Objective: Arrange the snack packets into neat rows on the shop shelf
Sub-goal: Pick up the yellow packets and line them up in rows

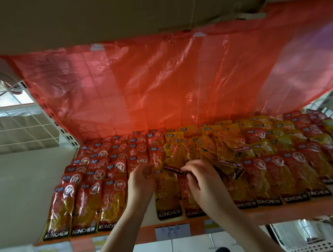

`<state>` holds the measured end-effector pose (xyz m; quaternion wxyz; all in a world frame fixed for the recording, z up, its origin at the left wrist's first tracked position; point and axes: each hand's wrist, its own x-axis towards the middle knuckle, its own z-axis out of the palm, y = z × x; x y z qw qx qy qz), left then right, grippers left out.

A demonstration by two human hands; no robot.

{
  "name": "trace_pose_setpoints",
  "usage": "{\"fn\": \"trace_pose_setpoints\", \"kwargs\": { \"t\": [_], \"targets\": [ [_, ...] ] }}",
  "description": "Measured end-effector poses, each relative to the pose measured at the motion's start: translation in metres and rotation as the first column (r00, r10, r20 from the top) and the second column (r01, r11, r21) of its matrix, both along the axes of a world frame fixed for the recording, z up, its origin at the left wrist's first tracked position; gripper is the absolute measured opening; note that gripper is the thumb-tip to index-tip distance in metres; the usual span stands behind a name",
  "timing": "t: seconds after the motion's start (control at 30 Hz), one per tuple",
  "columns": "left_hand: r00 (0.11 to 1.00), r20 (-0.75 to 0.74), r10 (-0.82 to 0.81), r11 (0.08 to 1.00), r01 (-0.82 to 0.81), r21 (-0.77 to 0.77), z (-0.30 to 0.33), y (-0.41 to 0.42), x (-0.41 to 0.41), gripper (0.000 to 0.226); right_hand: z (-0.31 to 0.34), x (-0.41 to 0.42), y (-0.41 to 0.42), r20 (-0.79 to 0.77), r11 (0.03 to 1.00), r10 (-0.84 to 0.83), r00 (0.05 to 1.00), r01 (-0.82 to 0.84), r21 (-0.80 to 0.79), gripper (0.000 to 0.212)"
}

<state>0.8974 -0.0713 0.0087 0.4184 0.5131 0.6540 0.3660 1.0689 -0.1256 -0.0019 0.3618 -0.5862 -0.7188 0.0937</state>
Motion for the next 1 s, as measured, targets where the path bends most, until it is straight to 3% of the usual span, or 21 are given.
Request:
{"fn": "trace_pose_setpoints", "kwargs": {
  "t": [0.1, 0.17, 0.23, 0.3, 0.33, 0.4, 0.47, 0.53, 0.6, 0.7, 1.0],
  "targets": [
    [0.989, 0.061, 0.134, 0.986, -0.140, 0.089, 0.017, -0.002, -0.009, 0.017, -0.001, -0.008, -0.002, -0.106, 0.998, 0.012, 0.994, -0.018, -0.060, 0.025],
    [0.962, 0.187, 0.198, 0.967, -0.223, 0.123, 0.032, -0.002, -0.015, 0.018, -0.001, -0.012, -0.002, -0.140, 0.993, 0.013, 0.990, -0.029, -0.118, 0.030],
    [0.940, 0.265, 0.215, 0.959, -0.254, 0.124, 0.042, 0.001, -0.018, 0.020, 0.005, -0.014, -0.003, -0.213, 0.973, 0.031, 0.977, -0.078, -0.218, 0.046],
    [0.943, 0.293, 0.156, 0.970, -0.203, 0.136, 0.049, 0.001, -0.014, 0.017, 0.014, -0.015, -0.003, -0.368, 0.919, 0.054, 0.928, -0.190, -0.346, 0.069],
    [0.948, 0.298, 0.111, 0.975, -0.162, 0.152, 0.050, 0.001, -0.010, 0.016, 0.021, -0.017, -0.003, -0.450, 0.888, 0.054, 0.892, -0.249, -0.387, 0.070],
    [0.953, 0.301, 0.033, 0.983, -0.086, 0.165, 0.051, 0.000, 0.002, 0.015, 0.030, -0.019, -0.001, -0.602, 0.855, 0.023, 0.798, -0.328, -0.402, 0.055],
    [0.951, 0.304, -0.052, 0.987, 0.002, 0.161, 0.047, 0.001, 0.012, 0.016, 0.030, -0.014, 0.003, -0.647, 0.889, -0.040, 0.762, -0.268, -0.371, 0.049],
    [0.965, 0.232, -0.122, 0.985, 0.090, 0.144, 0.039, 0.007, 0.019, 0.021, 0.030, 0.001, 0.006, -0.580, 0.928, -0.138, 0.803, -0.100, -0.359, 0.052],
    [0.985, 0.060, -0.160, 0.980, 0.151, 0.127, 0.028, 0.017, 0.021, 0.033, 0.030, 0.021, 0.010, -0.469, 0.953, -0.228, 0.854, 0.095, -0.289, 0.049],
    [0.983, -0.068, -0.172, 0.980, 0.178, 0.087, 0.014, 0.027, 0.024, 0.041, 0.034, 0.052, 0.017, -0.274, 0.936, -0.344, 0.898, 0.307, -0.171, 0.047],
    [0.960, -0.128, -0.250, 0.960, 0.263, 0.101, 0.001, 0.020, 0.041, 0.033, 0.017, 0.086, 0.027, -0.014, 0.886, -0.449, 0.893, 0.443, -0.134, 0.048]
  ]
}}
